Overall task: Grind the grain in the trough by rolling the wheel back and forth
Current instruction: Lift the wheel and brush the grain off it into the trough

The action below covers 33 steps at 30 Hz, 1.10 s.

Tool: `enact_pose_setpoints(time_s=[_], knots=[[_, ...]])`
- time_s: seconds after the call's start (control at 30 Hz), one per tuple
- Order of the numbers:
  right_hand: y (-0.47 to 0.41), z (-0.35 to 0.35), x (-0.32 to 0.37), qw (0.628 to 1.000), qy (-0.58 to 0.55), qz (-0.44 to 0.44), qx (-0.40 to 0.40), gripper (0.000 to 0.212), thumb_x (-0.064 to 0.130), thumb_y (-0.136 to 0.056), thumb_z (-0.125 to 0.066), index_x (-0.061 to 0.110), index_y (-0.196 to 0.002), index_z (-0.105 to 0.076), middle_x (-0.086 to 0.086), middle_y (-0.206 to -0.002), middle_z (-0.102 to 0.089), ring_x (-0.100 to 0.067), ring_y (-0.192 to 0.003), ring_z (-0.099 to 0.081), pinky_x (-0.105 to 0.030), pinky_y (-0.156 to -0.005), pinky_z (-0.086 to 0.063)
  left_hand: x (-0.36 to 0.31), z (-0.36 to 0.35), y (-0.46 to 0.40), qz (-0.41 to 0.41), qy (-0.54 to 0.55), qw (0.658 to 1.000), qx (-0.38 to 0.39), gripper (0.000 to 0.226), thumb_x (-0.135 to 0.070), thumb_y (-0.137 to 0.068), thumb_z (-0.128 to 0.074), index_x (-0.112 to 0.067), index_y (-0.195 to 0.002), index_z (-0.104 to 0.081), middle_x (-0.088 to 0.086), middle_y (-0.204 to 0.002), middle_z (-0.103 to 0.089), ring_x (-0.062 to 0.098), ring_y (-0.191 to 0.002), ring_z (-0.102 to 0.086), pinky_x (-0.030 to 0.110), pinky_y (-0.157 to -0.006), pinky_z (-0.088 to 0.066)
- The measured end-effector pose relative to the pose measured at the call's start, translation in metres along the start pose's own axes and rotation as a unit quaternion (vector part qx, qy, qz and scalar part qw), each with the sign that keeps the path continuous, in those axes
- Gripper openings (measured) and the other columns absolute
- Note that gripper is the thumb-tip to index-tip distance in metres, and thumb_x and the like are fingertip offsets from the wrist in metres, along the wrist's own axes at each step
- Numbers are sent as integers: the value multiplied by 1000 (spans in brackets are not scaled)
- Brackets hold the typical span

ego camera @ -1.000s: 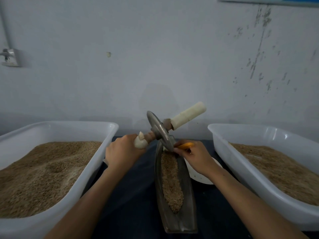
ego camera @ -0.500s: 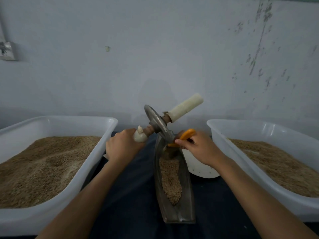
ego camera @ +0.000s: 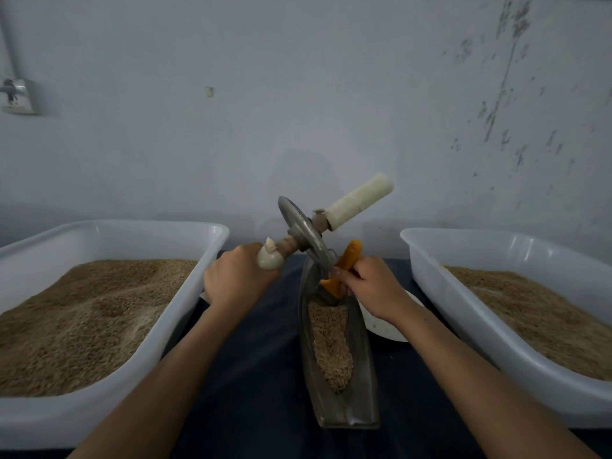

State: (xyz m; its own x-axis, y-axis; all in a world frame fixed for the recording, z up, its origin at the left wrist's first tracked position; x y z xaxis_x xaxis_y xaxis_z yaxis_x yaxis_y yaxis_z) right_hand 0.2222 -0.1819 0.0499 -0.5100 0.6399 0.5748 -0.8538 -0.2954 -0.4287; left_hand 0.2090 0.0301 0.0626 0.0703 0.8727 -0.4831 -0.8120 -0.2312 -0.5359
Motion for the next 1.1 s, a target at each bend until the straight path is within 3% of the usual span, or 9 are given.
enact_pose_setpoints(time_s=[0.13,0.23,0.33,0.53,0.7,0.83,0.93,1.0,1.1], knots=[[3,20,8,998,-26,21,-53,39,23,-98,-53,-4,-72,-62,-18,-66,-63,-27,-63,-61,-40,-67,-49,-1,0,1,-2,7,1000,-2,25,-51,-85,-56,-28,-87,-64,-15,-60,-44,9,-62,-46,26,-61,-35],[5,32,11,991,-22,37,-127,37,23,-98,-52,4,-68,-61,-12,-61,-62,-17,-58,-60,-26,-56,-46,-1,0,1,-3,11,1000,0,26,-52,-85,-55,-28,-87,-64,-15,-61,-45,10,-63,-48,26,-61,-36],[-3,20,10,993,10,29,-111,34,26,-100,-49,6,-75,-62,-7,-65,-61,-13,-57,-57,-14,-54,-39,-3,0,2,-9,17,1000,0,26,-51,-86,-56,-27,-89,-64,-14,-65,-49,12,-66,-51,26,-62,-37],[-5,4,2,999,6,-5,-46,41,24,-100,-50,-5,-73,-61,-17,-68,-64,-26,-64,-62,-36,-67,-49,-5,-1,5,-22,14,1000,14,27,-50,-86,-58,-24,-90,-64,-9,-73,-55,15,-74,-57,28,-66,-41],[7,11,4,999,-31,-21,-9,36,20,-98,-54,3,-67,-61,-3,-60,-62,-10,-57,-61,-26,-64,-49,-8,-3,6,-19,14,1000,14,26,-48,-85,-59,-23,-92,-64,-8,-72,-53,19,-77,-60,28,-67,-42],[16,37,14,995,-34,1,-97,38,21,-97,-55,-3,-70,-65,-7,-60,-65,-17,-56,-63,-32,-62,-53,-8,-4,5,-14,10,1000,17,26,-47,-83,-60,-23,-93,-64,-9,-71,-52,21,-79,-61,29,-68,-43],[22,66,15,978,-87,-12,-187,31,19,-97,-54,1,-75,-69,-5,-56,-65,-13,-50,-61,-20,-53,-49,-5,-5,5,-16,8,1000,24,25,-46,-83,-61,-23,-94,-64,-7,-75,-55,21,-81,-61,31,-71,-46],[23,79,10,969,-142,-45,-196,29,15,-96,-53,1,-76,-69,-9,-54,-64,-15,-45,-58,-19,-46,-45,-3,-6,5,-15,5,999,27,25,-46,-83,-61,-24,-95,-63,-6,-78,-56,21,-83,-62,32,-73,-47],[24,75,5,964,-201,-110,-135,30,12,-95,-53,2,-70,-67,-9,-48,-60,-13,-38,-52,-19,-38,-39,-1,-7,5,-9,12,999,28,27,-47,-83,-62,-24,-97,-64,-6,-78,-56,21,-83,-61,31,-72,-45]])
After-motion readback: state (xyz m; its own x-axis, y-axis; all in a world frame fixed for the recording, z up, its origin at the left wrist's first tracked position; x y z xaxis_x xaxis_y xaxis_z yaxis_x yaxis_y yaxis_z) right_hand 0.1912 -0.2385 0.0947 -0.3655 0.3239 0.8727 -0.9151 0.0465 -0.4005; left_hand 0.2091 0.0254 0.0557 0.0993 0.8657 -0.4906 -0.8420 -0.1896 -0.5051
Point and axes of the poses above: each hand's wrist, its own y-axis away from the middle knuckle, its own z-axis out of the back of the hand, x = y × z, the point moved 8 cm from there along -y, towards the middle knuckle
